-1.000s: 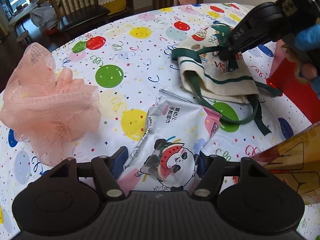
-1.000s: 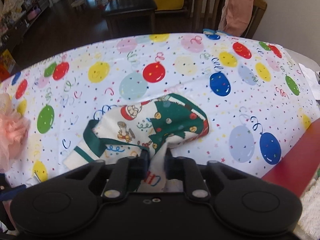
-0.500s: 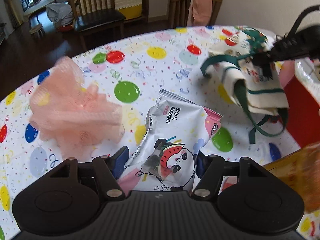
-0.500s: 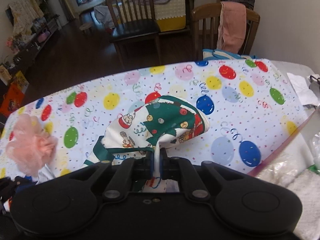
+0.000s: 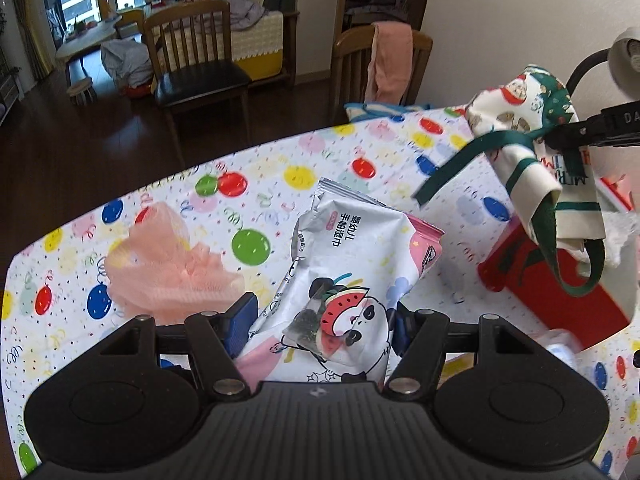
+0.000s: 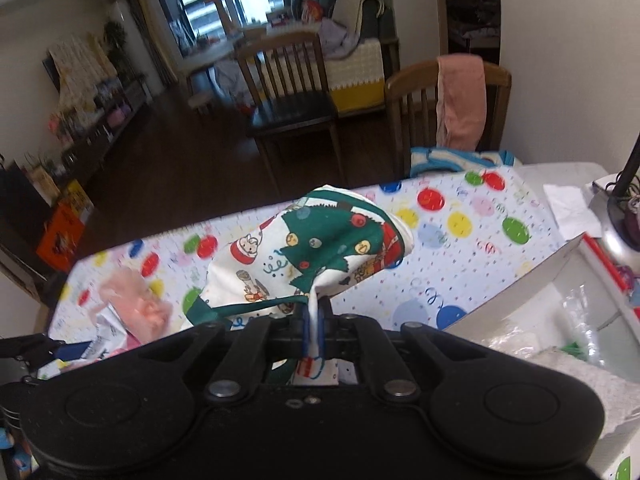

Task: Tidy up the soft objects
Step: 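Carry the tote bag and wipes packet into the red box with both tools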

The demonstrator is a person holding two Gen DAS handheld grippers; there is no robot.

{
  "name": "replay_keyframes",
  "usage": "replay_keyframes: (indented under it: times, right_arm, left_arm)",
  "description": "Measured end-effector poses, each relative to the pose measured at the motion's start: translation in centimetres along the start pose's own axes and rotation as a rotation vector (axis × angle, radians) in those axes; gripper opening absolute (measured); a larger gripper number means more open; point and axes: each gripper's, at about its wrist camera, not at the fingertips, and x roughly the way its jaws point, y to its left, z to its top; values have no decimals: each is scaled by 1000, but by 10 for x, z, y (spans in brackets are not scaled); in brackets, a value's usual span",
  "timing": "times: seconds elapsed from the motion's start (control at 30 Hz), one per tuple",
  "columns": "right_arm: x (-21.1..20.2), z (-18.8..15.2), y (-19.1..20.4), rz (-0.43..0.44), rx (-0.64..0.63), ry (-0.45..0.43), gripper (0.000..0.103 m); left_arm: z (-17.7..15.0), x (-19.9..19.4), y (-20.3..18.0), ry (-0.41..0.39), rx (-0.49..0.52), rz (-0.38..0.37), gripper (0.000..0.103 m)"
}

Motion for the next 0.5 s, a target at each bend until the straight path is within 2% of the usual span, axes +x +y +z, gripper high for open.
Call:
replay_keyframes:
  times: [0.2,0.5]
  right_arm:
    - [-47,4,-7,27,2,-89,2]
    - [-99,5,-35,20,13,-139,2]
  left_arm:
    - [9,-26,-28,-31,37,-12,65]
    - [29,-62,-86,-72,111,-48,65]
